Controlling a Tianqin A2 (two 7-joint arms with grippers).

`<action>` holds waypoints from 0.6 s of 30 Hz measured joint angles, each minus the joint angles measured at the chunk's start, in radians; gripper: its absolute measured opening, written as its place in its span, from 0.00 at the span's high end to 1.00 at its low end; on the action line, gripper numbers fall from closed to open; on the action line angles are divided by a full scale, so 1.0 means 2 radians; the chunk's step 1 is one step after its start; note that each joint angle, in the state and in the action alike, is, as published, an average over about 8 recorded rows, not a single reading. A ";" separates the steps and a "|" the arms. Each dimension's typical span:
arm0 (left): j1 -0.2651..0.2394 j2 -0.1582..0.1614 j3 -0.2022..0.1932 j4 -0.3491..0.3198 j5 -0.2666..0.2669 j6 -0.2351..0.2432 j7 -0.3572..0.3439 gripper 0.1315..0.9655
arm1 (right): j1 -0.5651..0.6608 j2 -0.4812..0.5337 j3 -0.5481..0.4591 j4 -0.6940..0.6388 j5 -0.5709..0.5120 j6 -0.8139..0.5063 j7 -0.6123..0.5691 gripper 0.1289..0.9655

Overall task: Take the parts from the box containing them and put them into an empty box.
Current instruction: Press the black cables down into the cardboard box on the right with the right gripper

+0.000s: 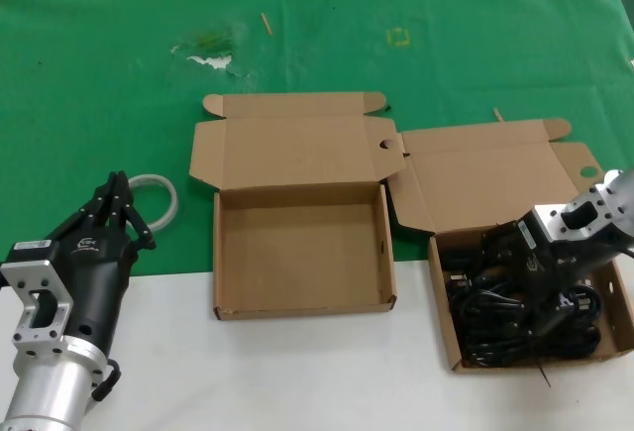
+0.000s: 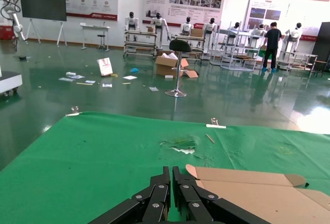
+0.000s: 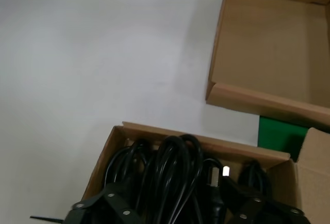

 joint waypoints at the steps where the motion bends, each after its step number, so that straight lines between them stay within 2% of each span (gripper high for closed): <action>1: 0.000 0.000 0.000 0.000 0.000 0.000 0.000 0.97 | 0.000 0.000 0.001 0.000 0.000 0.000 0.001 0.33; 9: 0.000 0.000 0.000 0.000 0.000 0.000 0.000 0.97 | -0.001 0.002 0.004 0.006 0.001 -0.001 0.005 0.59; 10: 0.000 0.000 0.000 0.000 0.000 0.000 0.000 0.97 | -0.001 0.002 0.004 0.007 0.001 -0.001 0.005 0.59; 18: 0.000 0.000 0.000 0.000 0.000 0.000 0.000 0.97 | -0.001 0.008 0.005 0.015 0.001 -0.005 0.008 0.80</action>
